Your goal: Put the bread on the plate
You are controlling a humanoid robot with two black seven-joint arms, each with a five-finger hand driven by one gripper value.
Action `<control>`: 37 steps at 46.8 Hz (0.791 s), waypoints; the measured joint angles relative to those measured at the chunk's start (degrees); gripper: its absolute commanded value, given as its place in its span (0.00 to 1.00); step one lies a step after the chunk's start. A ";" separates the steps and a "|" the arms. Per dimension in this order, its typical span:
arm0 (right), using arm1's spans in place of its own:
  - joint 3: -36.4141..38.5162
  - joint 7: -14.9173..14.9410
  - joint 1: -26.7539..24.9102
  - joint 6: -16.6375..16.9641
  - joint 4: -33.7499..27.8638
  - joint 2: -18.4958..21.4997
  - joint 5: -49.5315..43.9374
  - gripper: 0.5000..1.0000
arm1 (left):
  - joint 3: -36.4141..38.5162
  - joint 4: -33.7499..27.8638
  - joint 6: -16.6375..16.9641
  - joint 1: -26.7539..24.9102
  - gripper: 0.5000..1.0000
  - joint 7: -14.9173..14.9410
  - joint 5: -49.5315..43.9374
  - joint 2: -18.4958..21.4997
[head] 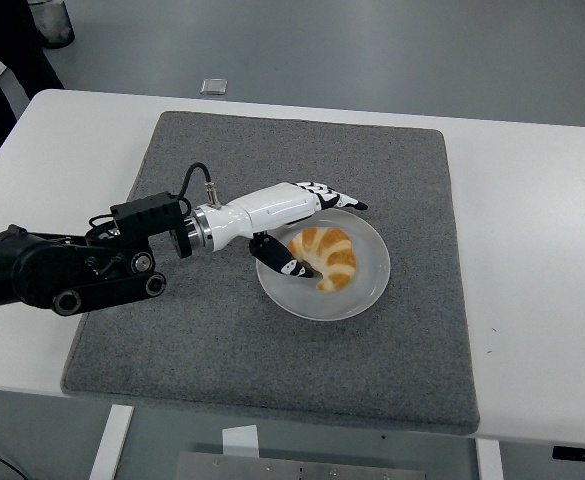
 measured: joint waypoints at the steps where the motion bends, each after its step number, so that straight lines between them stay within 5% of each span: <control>1: 0.00 0.01 0.00 0.00 0.00 0.00 0.00 0.90 | -0.87 -0.28 -0.71 -0.09 0.98 0.02 -0.45 0.51; 16: 0.00 0.00 -0.04 0.00 0.01 0.00 0.00 0.90 | -18.56 0.14 -19.83 -0.48 0.98 0.37 -18.72 5.10; 37: 0.00 0.00 0.01 0.00 0.05 0.00 0.00 0.90 | -24.42 9.51 -29.61 -3.38 0.98 0.48 -40.24 9.34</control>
